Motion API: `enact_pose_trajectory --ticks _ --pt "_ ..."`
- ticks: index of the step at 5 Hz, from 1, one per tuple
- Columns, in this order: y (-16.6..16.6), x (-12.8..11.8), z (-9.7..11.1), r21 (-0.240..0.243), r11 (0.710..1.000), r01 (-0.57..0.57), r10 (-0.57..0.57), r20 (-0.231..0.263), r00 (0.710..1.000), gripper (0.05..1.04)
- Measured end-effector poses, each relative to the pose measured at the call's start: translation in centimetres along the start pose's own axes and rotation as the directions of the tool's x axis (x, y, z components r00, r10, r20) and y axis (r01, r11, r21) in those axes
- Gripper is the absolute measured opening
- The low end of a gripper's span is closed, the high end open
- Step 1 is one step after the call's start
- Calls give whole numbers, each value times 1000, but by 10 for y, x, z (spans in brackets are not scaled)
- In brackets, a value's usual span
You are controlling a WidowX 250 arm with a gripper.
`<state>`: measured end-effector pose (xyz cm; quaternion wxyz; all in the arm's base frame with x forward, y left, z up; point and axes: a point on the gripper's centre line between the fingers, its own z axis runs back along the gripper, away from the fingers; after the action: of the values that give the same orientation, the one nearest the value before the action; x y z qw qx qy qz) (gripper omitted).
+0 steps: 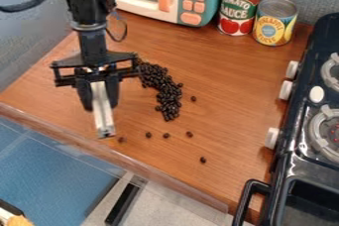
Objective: Sweep into pile
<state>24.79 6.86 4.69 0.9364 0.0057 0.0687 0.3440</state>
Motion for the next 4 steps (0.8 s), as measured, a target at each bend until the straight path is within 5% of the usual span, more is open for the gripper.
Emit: enact_pose_trajectory --ticks 2,4 --pt "11 43 9 -17 995 -99 100 68 993 392" --pt "24 54 -1 54 992 -112 105 118 987 392"
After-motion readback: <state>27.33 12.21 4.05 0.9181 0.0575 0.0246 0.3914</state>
